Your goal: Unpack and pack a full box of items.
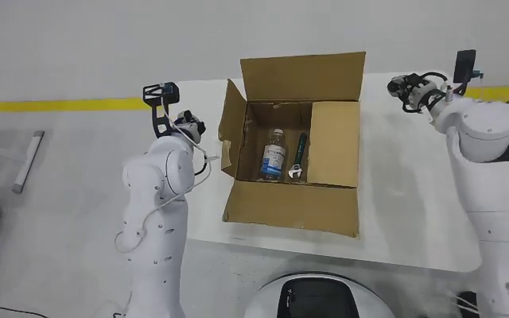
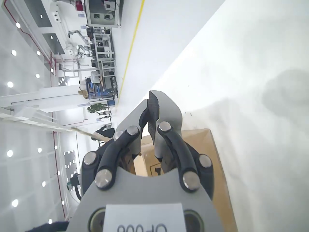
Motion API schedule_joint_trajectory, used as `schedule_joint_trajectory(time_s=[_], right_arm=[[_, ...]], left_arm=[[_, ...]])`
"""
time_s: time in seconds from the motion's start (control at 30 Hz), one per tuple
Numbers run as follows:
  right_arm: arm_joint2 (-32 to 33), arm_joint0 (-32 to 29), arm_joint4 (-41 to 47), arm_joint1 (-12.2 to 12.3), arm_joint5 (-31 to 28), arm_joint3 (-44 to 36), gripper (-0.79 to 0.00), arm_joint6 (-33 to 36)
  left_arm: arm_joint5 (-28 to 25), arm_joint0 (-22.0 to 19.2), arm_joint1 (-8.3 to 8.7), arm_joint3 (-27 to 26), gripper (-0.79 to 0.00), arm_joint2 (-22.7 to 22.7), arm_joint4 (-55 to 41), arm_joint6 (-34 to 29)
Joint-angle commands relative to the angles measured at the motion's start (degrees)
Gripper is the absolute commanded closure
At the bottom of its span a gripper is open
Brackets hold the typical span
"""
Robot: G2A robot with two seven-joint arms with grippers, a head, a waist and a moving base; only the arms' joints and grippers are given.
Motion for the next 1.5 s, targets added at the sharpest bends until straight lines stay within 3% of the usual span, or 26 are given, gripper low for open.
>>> schedule_joint_trajectory(time_s=[0.0,0.43,0.7,0.93,0.97,1.03,1.07,1.1,1.13,1.47], right_arm=[[-1.60,2.74,0.50,-0.21,-1.05,4.03,0.000,0.29],[-9.40,14.50,3.67,-1.36,-8.94,18.12,0.000,9.29],[-8.64,16.05,7.40,-0.82,-12.48,20.29,0.000,15.80],[-8.41,15.90,10.61,-0.29,-16.50,18.86,0.000,22.71],[-8.32,15.79,11.40,-0.24,-17.02,18.57,0.000,23.64],[-8.43,15.52,11.57,-0.05,-17.68,17.93,0.000,25.09],[-8.41,15.33,11.75,0.05,-17.81,17.60,0.000,25.53],[-8.40,15.08,11.96,0.14,-17.95,17.12,0.000,26.04],[-8.40,14.80,12.04,0.25,-18.04,16.55,0.000,26.55],[-8.15,9.64,10.56,1.63,-19.45,8.01,0.000,30.30]], left_arm=[[-0.80,-0.06,-0.19,-0.43,0.000,0.75,-3.01,-0.33],[-11.65,-0.98,-0.56,-1.73,0.000,4.20,-20.94,-2.74],[-16.88,0.68,-0.08,-1.06,0.000,6.03,-25.63,-6.00],[-18.04,0.30,0.39,-0.02,-0.003,6.40,-26.76,-7.20],[-17.98,0.23,0.45,-0.01,-0.197,6.42,-26.87,-7.28],[-18.65,0.15,0.62,-0.20,-0.200,6.54,-26.75,-7.41],[-19.03,0.15,0.72,-0.30,-0.317,6.59,-26.41,-7.41],[-19.07,0.21,0.81,-0.46,-0.727,6.55,-26.14,-7.29],[-19.00,0.26,0.90,-0.68,-0.785,6.49,-25.86,-7.22],[-16.33,0.84,2.30,-5.07,-0.785,1.51,-22.59,-9.39]])
